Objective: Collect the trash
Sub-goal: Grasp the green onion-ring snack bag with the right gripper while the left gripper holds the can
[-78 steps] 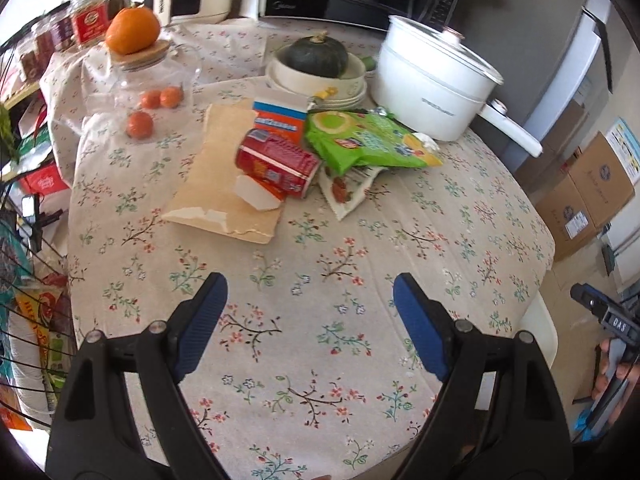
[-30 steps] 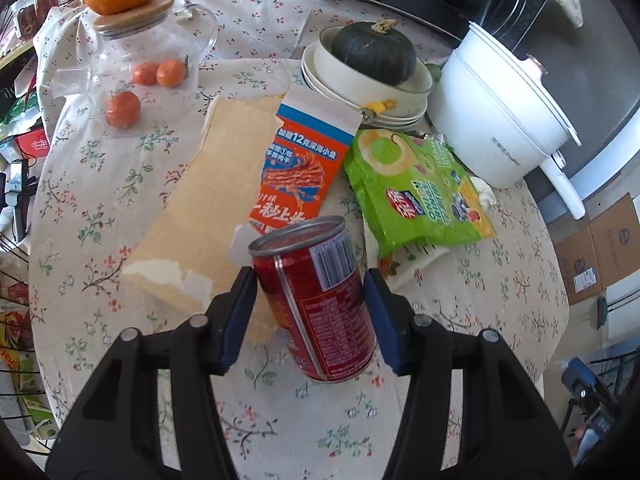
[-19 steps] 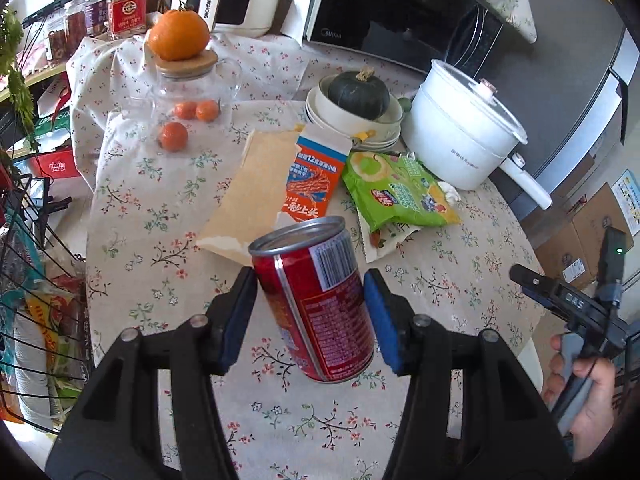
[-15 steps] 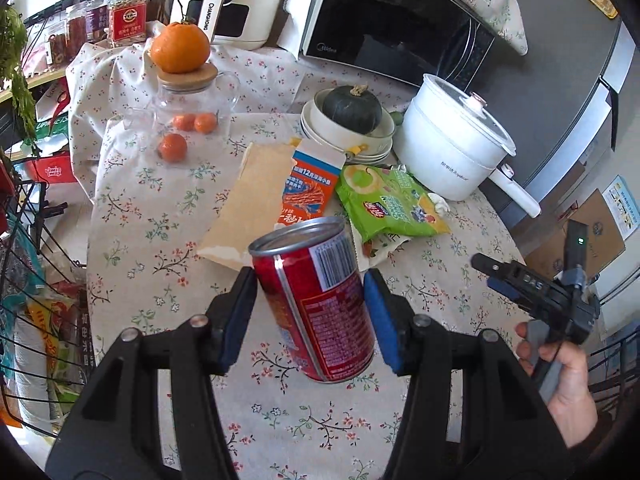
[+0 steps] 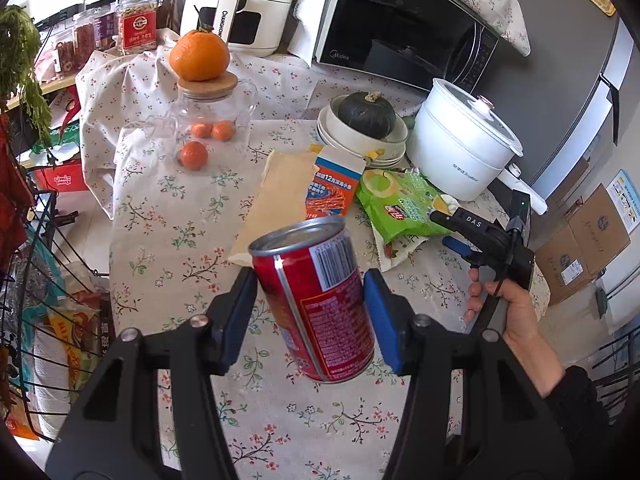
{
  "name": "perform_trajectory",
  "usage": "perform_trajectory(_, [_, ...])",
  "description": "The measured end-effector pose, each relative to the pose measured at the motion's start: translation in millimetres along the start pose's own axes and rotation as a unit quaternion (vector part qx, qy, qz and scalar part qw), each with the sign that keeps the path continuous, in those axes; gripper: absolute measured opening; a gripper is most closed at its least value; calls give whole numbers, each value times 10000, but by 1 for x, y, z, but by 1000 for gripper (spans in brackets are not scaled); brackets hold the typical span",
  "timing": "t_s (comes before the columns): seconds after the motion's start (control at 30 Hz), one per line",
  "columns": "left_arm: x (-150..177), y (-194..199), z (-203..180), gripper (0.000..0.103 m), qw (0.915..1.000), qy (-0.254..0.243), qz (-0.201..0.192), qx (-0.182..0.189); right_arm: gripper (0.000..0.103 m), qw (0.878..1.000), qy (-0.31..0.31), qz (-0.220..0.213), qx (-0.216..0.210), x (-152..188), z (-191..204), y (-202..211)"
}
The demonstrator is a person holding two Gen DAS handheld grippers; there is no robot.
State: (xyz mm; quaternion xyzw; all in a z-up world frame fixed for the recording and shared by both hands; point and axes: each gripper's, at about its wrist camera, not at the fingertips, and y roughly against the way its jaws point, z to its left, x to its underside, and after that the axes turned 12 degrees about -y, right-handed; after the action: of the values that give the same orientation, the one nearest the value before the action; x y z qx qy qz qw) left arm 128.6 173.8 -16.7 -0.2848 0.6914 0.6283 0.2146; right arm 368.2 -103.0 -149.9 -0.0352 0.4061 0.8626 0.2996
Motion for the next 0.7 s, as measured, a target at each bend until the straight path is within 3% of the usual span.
perform_trajectory(0.03, [1,0,1,56,10000,29,13,8,58,9999,-66,-34,-98,-2,0,-1])
perform_trajectory(0.07, [1,0,2,56,10000,61,21,16,47,9997,-116,18,-227,-3,1,-4])
perform_trajectory(0.1, [1,0,3,56,10000,88,14,26,28,9994,-150,84,-310,-4,2,-6])
perform_trajectory(0.2, [0,2,1,56,10000,75,-19,48,10,9990,-156,59,-416,-5,5,3])
perform_trajectory(0.5, [2,16,-17,56,9995,-165,-220,123,5,9958,725,-148,-545,3,28,85])
perform_trajectory(0.7, [4,18,-31,56,9988,-376,-243,209,4,9927,892,-182,-788,10,30,146])
